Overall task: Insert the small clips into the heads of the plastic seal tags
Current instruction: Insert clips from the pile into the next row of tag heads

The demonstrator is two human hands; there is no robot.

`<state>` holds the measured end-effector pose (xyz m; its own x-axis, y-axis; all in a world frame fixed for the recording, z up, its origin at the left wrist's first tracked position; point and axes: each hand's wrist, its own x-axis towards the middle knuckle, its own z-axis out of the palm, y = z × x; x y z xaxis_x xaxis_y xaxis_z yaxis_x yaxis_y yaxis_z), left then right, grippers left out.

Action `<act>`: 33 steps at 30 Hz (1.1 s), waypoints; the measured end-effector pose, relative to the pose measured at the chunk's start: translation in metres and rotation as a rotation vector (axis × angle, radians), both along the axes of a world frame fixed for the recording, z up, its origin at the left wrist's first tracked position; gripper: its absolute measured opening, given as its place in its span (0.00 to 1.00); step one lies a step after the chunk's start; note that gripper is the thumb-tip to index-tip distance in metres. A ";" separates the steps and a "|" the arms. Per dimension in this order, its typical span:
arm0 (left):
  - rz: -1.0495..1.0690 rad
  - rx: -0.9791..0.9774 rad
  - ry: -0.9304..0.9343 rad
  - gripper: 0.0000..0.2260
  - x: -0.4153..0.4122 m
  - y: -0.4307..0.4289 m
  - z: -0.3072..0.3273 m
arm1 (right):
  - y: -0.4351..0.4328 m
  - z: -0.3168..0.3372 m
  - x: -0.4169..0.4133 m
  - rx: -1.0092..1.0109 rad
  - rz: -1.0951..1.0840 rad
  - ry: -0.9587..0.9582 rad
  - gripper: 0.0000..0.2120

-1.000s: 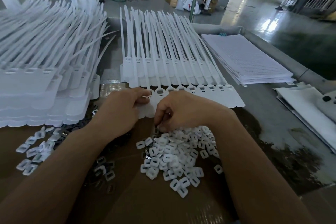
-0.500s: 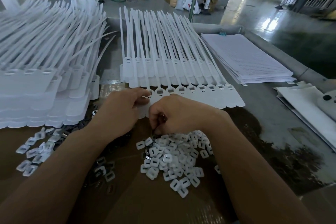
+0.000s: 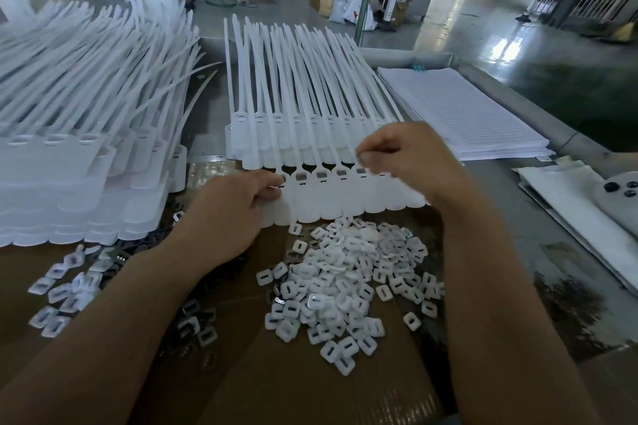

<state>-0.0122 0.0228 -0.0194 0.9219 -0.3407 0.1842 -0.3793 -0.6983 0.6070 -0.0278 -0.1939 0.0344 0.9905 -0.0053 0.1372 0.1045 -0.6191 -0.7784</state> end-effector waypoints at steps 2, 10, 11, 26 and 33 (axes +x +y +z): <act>-0.007 -0.009 -0.001 0.27 0.000 0.001 0.000 | -0.028 -0.004 0.003 0.114 -0.254 -0.062 0.07; -0.014 -0.012 -0.007 0.27 0.000 0.000 0.001 | -0.077 -0.031 0.017 0.137 -0.711 0.028 0.09; -0.015 -0.010 -0.006 0.27 0.000 -0.001 0.000 | -0.078 -0.034 0.019 0.130 -0.702 0.061 0.10; -0.004 -0.001 -0.015 0.27 0.001 0.000 -0.004 | -0.082 -0.044 0.025 -0.092 -0.595 0.167 0.13; -0.001 0.013 -0.015 0.27 -0.001 -0.002 -0.002 | -0.084 -0.046 0.024 0.045 -0.669 0.115 0.15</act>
